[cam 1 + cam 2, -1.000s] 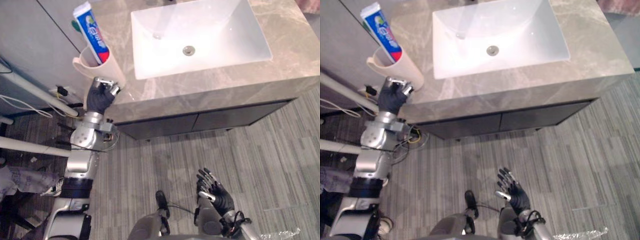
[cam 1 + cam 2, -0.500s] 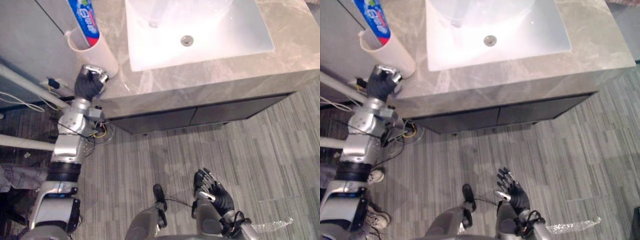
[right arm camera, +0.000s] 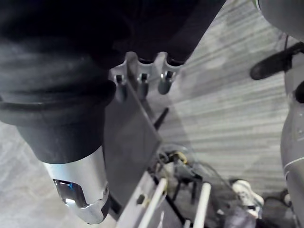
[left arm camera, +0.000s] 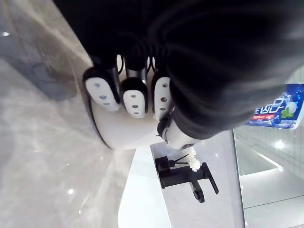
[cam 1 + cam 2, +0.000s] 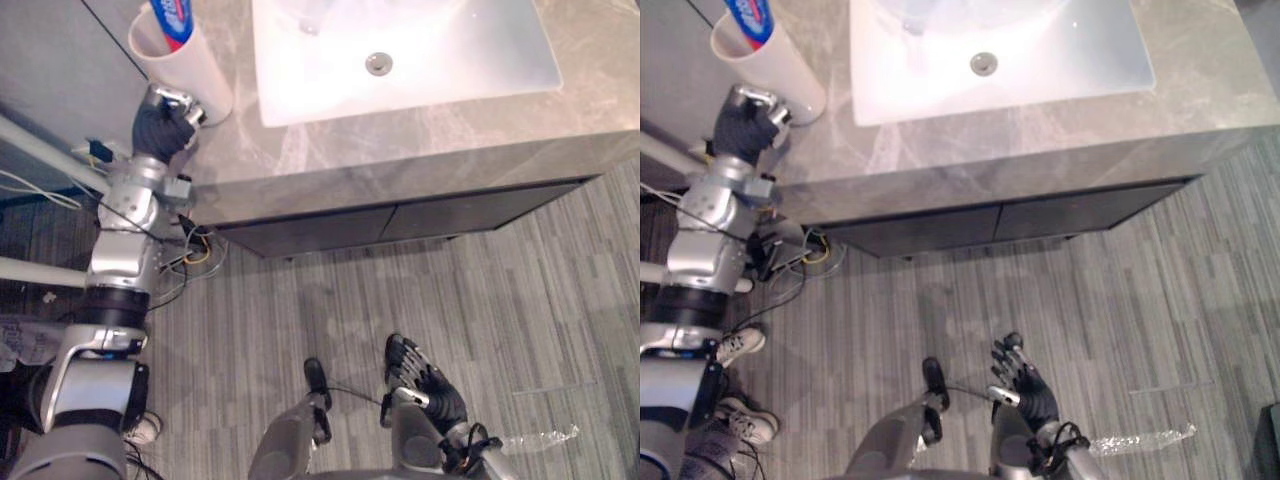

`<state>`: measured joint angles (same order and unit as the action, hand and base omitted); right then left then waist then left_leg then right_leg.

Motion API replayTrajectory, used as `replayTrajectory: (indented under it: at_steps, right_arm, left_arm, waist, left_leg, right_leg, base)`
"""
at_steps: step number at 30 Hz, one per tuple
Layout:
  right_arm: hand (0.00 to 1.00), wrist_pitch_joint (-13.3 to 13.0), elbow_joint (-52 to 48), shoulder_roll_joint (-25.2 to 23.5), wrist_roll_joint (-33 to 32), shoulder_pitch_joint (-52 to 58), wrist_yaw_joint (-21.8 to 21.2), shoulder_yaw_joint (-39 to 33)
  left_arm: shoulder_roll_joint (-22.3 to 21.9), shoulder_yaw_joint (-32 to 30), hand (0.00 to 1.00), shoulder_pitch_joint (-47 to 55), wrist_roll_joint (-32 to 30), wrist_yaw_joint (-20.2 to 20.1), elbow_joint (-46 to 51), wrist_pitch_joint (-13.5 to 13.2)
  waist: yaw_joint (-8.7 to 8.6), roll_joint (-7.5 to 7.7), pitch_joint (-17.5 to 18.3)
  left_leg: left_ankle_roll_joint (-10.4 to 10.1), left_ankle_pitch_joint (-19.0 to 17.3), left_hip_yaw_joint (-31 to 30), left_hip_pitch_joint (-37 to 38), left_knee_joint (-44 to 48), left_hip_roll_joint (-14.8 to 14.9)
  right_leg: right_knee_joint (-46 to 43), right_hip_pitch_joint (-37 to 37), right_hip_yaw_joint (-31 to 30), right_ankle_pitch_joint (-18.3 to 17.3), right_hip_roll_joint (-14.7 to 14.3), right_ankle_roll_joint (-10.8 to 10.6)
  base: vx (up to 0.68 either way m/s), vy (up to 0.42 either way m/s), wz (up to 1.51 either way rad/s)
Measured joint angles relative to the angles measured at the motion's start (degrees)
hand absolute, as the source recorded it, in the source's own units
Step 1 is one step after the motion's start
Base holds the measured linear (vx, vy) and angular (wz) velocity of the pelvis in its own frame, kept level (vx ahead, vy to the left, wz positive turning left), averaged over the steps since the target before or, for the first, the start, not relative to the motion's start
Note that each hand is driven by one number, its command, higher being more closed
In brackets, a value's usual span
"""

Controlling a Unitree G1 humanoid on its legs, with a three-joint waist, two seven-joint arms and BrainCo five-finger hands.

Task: Organize washtable

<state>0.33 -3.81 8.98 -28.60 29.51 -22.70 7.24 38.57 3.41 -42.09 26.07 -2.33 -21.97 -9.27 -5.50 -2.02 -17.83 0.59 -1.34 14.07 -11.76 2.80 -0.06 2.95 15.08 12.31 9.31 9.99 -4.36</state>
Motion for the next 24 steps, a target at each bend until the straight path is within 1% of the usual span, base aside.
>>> replayTrajectory:
  at_steps: [6, 10, 15, 18, 24]
  right_arm:
    - [0.0, 0.0, -0.1, 0.5, -0.1, 0.0, -0.1, 0.6]
    - [0.0, 0.0, -1.5, 0.6, -0.2, 0.2, -0.1, 0.6]
    - [0.0, -0.2, -2.2, 1.0, -0.3, 0.2, -0.1, 0.6]
    - [0.0, -0.2, -2.2, 1.4, -0.3, 0.2, -0.1, 0.6]
    - [0.0, -0.3, -2.2, 1.6, -0.3, 0.2, -0.1, 0.6]
  left_arm:
    - [0.3, 3.7, 1.0, -3.5, 0.5, 0.0, -1.8, 0.0]
    - [0.3, 4.0, 1.0, -6.9, 0.6, 0.1, -3.4, -0.1]
    - [0.3, 6.2, 1.0, -9.2, 1.0, 0.5, -4.9, -0.1]
    - [0.3, 6.2, 1.0, -9.4, 1.0, 1.1, -6.3, -0.1]
    - [0.3, 7.5, 1.0, -14.5, 1.5, 1.3, -11.3, -0.1]
  waist:
    - [-0.13, 0.16, -0.2]
    - [-0.14, 0.53, -2.1]
    - [-0.19, 0.59, -2.2]
    - [-0.67, 0.61, -2.2]
    - [-0.86, 1.1, -2.6]
  left_leg:
    - [0.0, 0.0, 0.1, -0.1, 0.1, 0.0]
    - [0.0, 0.0, 0.1, -0.1, 0.4, 0.0]
    - [0.0, 0.0, 0.3, -0.9, 0.5, 0.0]
    - [0.0, 0.0, 0.3, -0.9, 0.5, 0.0]
    - [0.2, -0.1, 0.3, -1.9, 1.3, 0.0]
  right_leg:
    - [-0.3, 0.2, -0.1, 0.0, 0.0, 0.0]
    - [-0.9, 0.4, -0.4, 0.0, 0.1, 0.1]
    - [-0.9, 1.3, -0.6, 0.1, 0.1, 0.2]
    - [-0.9, 1.4, -0.7, 0.1, 0.1, 0.2]
    - [-0.9, 2.1, -0.7, 0.3, 0.1, 0.3]
  base:
    - [0.0, 0.0, 0.0]
    - [-0.02, 0.001, -0.01]
    - [0.0, -0.002, -0.02]
    - [0.01, -0.002, 0.0]
    - [0.0, 0.0, 0.0]
